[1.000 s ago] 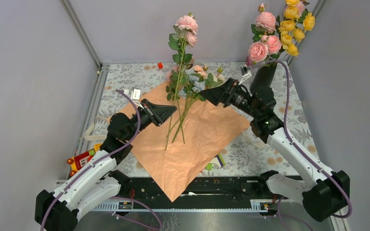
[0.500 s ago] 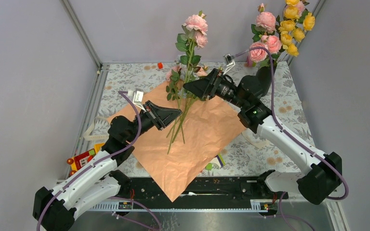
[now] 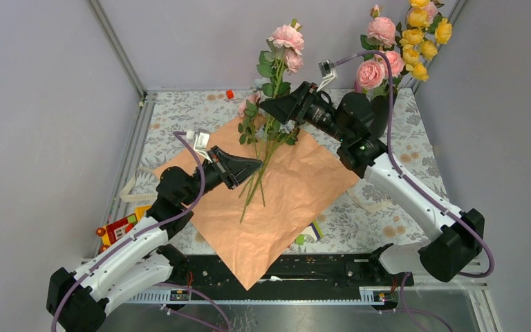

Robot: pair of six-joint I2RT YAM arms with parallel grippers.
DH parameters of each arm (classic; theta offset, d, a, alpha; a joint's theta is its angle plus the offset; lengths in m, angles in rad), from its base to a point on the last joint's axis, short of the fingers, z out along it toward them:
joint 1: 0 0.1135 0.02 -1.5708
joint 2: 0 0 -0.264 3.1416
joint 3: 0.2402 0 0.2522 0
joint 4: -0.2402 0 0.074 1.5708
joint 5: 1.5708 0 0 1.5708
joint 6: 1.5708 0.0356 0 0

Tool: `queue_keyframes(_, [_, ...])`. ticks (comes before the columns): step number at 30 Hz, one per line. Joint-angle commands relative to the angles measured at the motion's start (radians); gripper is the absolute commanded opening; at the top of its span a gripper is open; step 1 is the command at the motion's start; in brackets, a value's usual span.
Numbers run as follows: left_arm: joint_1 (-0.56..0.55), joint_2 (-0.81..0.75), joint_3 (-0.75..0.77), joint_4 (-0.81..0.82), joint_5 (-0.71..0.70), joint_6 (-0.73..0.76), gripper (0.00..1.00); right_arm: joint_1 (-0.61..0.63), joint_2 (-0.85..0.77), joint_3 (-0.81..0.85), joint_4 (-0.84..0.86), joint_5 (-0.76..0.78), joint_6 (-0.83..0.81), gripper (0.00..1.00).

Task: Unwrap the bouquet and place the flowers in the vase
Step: Pick up the fake flower from the wrapping paper, then insert the fake flower into the vase.

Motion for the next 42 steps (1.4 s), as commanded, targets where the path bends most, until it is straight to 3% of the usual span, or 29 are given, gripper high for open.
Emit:
queue_keyframes(1, [-0.007, -0.008, 0.011, 0.029, 0.018, 0.039, 0.00, 0.009, 0.014, 0.054, 0.001, 0.023, -0.033, 0.62])
queue_keyframes(6, [-0.007, -0.003, 0.022, 0.009, 0.010, 0.054, 0.00, 0.009, 0.017, 0.055, -0.014, 0.027, -0.054, 0.43])
queue_keyframes(12, [-0.008, 0.015, 0.038, -0.022, 0.006, 0.071, 0.00, 0.008, 0.014, 0.052, -0.017, 0.027, -0.066, 0.06])
queue_keyframes(14, [-0.008, 0.014, 0.042, -0.047, -0.016, 0.075, 0.00, 0.008, 0.008, 0.047, -0.018, 0.027, -0.073, 0.00])
queue_keyframes(17, [-0.007, 0.017, 0.046, -0.067, -0.035, 0.081, 0.00, 0.008, -0.003, 0.038, -0.019, 0.028, -0.089, 0.00])
queue_keyframes(19, [-0.008, 0.023, 0.056, -0.089, -0.040, 0.085, 0.11, 0.009, -0.012, 0.031, -0.023, 0.030, -0.104, 0.00])
queue_keyframes(20, [-0.008, 0.028, 0.062, -0.101, -0.041, 0.091, 0.20, 0.008, -0.018, 0.027, -0.022, 0.031, -0.112, 0.00])
queue_keyframes(24, [-0.007, 0.040, 0.102, -0.180, -0.060, 0.140, 0.76, 0.010, -0.060, 0.010, -0.050, 0.049, -0.182, 0.00])
queue_keyframes(26, [-0.006, 0.043, 0.127, -0.249, -0.078, 0.185, 0.88, 0.012, -0.091, 0.000, -0.080, 0.065, -0.235, 0.00])
queue_keyframes(33, [0.056, 0.075, 0.259, -0.533, -0.135, 0.362, 0.98, 0.015, -0.254, 0.011, -0.346, 0.204, -0.517, 0.00])
queue_keyframes(39, [0.279, 0.085, 0.321, -0.678, -0.068, 0.412, 0.99, 0.007, -0.408, 0.015, -0.544, 0.519, -0.760, 0.00])
queue_keyframes(42, [0.391, 0.089, 0.346, -0.721, -0.044, 0.422, 0.99, -0.055, -0.434, 0.036, -0.599, 0.579, -0.829, 0.00])
